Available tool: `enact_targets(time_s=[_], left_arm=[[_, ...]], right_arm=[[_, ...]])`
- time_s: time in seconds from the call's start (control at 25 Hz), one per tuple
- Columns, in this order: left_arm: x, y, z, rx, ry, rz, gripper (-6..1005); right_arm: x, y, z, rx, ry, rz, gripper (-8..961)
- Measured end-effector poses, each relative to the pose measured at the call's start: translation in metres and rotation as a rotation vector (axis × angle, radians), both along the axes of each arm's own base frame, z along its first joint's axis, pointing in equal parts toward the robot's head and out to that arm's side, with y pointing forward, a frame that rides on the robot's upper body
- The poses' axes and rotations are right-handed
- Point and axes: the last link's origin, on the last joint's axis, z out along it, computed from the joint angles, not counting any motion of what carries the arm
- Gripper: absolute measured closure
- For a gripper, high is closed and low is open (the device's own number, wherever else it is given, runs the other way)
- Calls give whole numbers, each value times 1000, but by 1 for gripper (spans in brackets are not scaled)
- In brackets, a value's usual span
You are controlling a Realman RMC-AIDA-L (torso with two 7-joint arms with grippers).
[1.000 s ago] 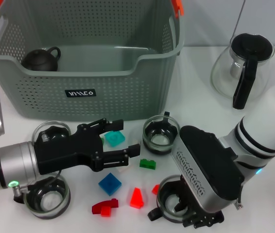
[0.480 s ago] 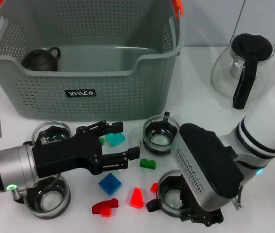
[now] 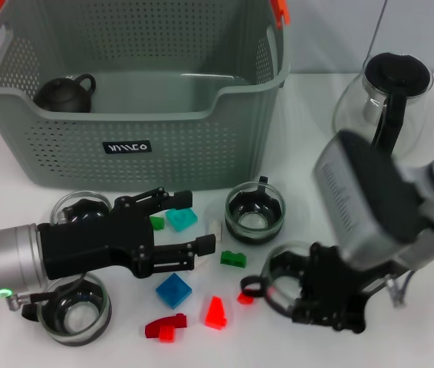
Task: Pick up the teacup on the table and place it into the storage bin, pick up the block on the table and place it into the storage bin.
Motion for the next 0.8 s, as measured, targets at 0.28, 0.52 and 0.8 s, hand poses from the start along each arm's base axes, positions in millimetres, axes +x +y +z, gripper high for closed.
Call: enact_targets(time_s=[0.28, 0.52, 0.8], left_arm=[[-5, -1, 3, 2, 27, -1, 123], [-9, -1, 1, -4, 58, 6, 123], [-13, -7, -8, -30, 75, 25, 123]], right_arm=[[-8, 9, 50, 92, 87, -144, 878], [-54, 13, 92, 104, 259, -145, 874], [-109, 32, 112, 154, 415, -137, 870]])
